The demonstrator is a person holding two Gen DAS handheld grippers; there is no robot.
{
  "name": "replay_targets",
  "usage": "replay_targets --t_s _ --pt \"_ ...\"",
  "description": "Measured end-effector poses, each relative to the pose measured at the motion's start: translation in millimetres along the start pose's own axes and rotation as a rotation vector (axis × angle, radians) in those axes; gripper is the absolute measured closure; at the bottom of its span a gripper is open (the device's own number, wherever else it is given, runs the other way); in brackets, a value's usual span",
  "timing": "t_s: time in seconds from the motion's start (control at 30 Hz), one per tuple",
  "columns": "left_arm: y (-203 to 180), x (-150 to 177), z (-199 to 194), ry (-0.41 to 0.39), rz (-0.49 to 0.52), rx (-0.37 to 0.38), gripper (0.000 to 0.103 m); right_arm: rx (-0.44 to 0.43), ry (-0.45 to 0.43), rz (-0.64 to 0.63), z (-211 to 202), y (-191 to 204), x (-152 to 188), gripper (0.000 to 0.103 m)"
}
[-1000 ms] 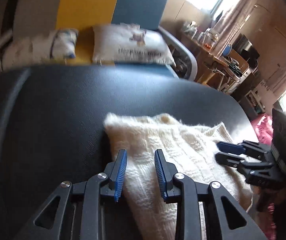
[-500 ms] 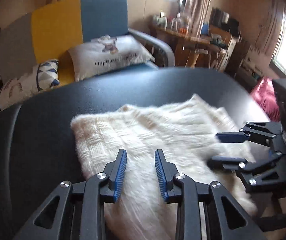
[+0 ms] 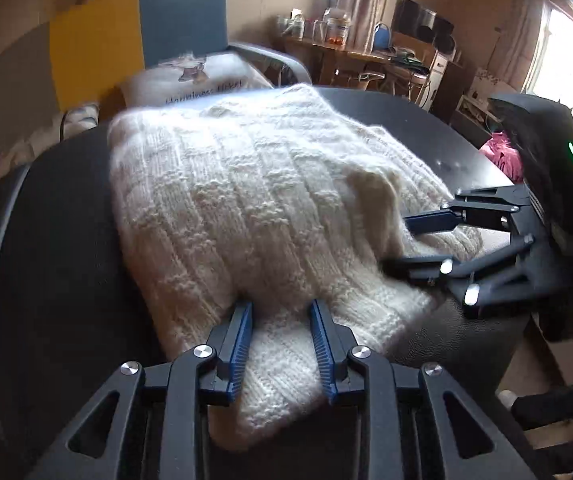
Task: Fold clothes
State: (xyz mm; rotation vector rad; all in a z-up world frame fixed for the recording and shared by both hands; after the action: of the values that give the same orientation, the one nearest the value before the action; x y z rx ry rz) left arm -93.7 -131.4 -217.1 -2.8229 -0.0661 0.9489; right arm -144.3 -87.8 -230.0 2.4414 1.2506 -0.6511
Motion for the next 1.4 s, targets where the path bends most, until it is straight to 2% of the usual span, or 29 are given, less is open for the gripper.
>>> replay_targets --t_s 0.07,0.17,0.33,0.4,0.47,0.5,0.6,0.63,0.7,0.83,0.9,0.97,1.07,1.1,1.2,1.23,1.27,1.4 --pt "4 -3 -4 0.005 -0.058 0.033 0.074 -0.039 -0.032 0.086 -1 -7 2 0.049" --pt "7 -7 -9 0.004 -0.100 0.043 0.074 -0.029 -0.048 0.113 -6 -7 4 0.049" --pt "-7 -11 -30 -0.087 -0.086 0.034 0.073 -0.004 -0.129 0.087 -40 5 -8 0.049" --pt "-12 -8 -32 -0.078 -0.063 0.017 0.073 -0.003 -0.153 0.063 -52 12 -13 0.049" --pt "-12 1 -21 -0.018 -0.045 -0.014 0.073 -0.015 -0.137 0.016 -53 21 -14 0.049" --pt "-11 2 -10 0.000 -0.055 -0.013 0.073 0.000 -0.100 -0.001 -44 22 -14 0.049" --pt "-9 -1 -15 -0.032 -0.090 0.029 0.073 0.040 0.022 0.009 -5 15 1 0.049" --pt "-9 -3 -19 -0.042 -0.097 0.037 0.073 0.033 0.029 0.036 -1 12 3 0.049" --pt "-7 -8 -26 -0.062 -0.113 0.053 0.073 0.011 0.022 0.091 -3 6 3 0.049" --pt "6 -30 -48 -0.149 -0.115 0.028 0.073 0.040 0.034 0.050 -15 8 -6 0.049" --pt "16 -30 -44 -0.134 -0.124 -0.008 0.073 0.063 -0.012 0.032 -33 11 -26 0.048" --pt "21 -29 -26 -0.069 -0.127 -0.028 0.073 0.068 -0.078 0.029 -48 15 -50 0.049" --pt "18 -26 -19 -0.058 -0.093 -0.060 0.072 0.063 -0.106 0.040 -43 14 -77 0.048" --pt "15 -27 -20 -0.059 -0.065 -0.075 0.072 0.059 -0.090 0.037 -35 13 -81 0.048" --pt "11 -26 -21 -0.051 -0.076 -0.054 0.072 0.113 0.056 -0.041 4 15 -54 0.046" --pt "14 -29 -24 -0.059 -0.079 -0.055 0.072 0.141 0.060 -0.090 12 18 -48 0.042" --pt "18 -32 -27 -0.068 -0.081 -0.055 0.072 0.150 0.042 -0.109 12 18 -47 0.041" --pt "35 -54 -49 -0.123 -0.125 -0.062 0.072 0.110 0.031 -0.079 0 8 -50 0.041"
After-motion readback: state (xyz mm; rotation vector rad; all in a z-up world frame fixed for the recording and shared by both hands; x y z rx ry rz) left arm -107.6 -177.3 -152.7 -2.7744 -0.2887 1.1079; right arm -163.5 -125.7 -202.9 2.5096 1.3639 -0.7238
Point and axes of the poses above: each gripper's, at about its wrist camera, not at the fingertips, and z roughly the way its jaws point, y to its left, x to its underside, the point moved 9 cm from there along z, roughly the way its jaws point, and after that the axes turned 4 degrees about x, right-handed, at the moved point
